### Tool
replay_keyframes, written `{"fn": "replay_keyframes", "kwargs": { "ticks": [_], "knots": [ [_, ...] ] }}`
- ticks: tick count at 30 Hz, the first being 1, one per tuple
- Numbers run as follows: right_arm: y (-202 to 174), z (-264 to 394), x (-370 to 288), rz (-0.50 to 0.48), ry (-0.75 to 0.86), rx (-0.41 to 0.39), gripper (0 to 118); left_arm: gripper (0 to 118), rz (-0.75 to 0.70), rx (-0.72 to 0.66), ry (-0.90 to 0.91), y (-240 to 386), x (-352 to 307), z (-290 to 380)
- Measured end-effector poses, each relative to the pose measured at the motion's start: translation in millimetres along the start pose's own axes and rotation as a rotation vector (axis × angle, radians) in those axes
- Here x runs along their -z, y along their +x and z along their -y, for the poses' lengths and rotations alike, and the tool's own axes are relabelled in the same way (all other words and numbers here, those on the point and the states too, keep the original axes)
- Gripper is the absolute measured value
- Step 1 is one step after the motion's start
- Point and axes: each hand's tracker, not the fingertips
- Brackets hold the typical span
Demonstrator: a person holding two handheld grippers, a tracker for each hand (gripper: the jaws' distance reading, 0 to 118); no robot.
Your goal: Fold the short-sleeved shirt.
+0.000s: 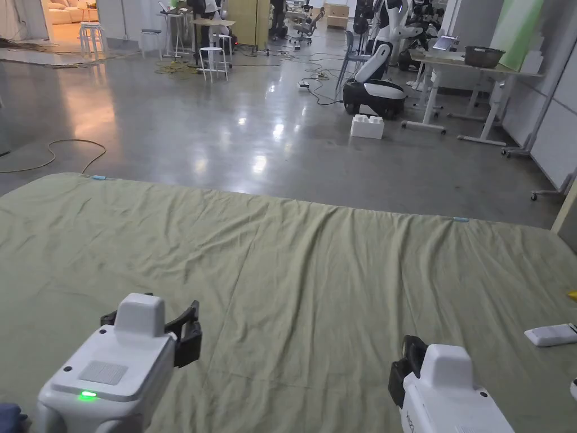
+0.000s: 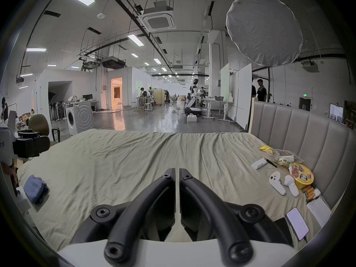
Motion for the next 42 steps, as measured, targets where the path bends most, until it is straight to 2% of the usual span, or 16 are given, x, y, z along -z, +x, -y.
{"fn": "replay_keyframes", "kwargs": {
  "ticks": [3,6,9,33,35,36,37,38,39,40,42],
  "knots": [
    [0.4,-1.3,-2.5,0.015,0.021,0.002,4,54,0.012,-0.026,0.036,14.0,-1.1,-0.6],
    [1.2,-2.1,-3.2,0.028,0.027,0.004,4,16,-0.003,-0.028,0.047,28.8,-3.6,3.6],
    [1.6,-1.6,-4.7,0.04,0.045,0.005,4,7,-0.018,-0.034,0.063,36.3,-9.0,5.2],
    [-4.7,6.7,-6.6,0.028,0.051,-0.008,4,6,-0.071,-0.044,0.04,28.9,-14.7,17.0],
    [-5.8,6.6,-7.8,0.035,0.051,-0.022,8,7,-0.069,-0.042,0.039,28.7,-14.9,17.7],
    [-6.2,6.8,-8.2,0.041,0.054,-0.028,17,9,-0.069,-0.041,0.04,28.2,-15.3,18.2],
    [-6.3,6.7,-8.3,0.049,0.056,-0.039,44,22,-0.069,-0.04,0.04,28.1,-15.5,18.4],
    [-6.4,6.2,-8.0,0.054,0.06,-0.052,65,40,-0.068,-0.039,0.039,28.2,-15.6,18.4],
    [-6.0,7.7,-6.9,0.057,0.054,-0.046,81,60,-0.071,-0.044,0.038,28.0,-15.5,18.5],
    [-5.5,9.1,-6.6,0.067,0.051,-0.039,91,78,-0.07,-0.056,0.035,26.2,-16.0,18.6],
    [-5.6,9.8,-7.7,0.09,0.062,-0.047,92,86,-0.081,-0.077,0.047,25.7,-16.5,18.9]
  ]
}}
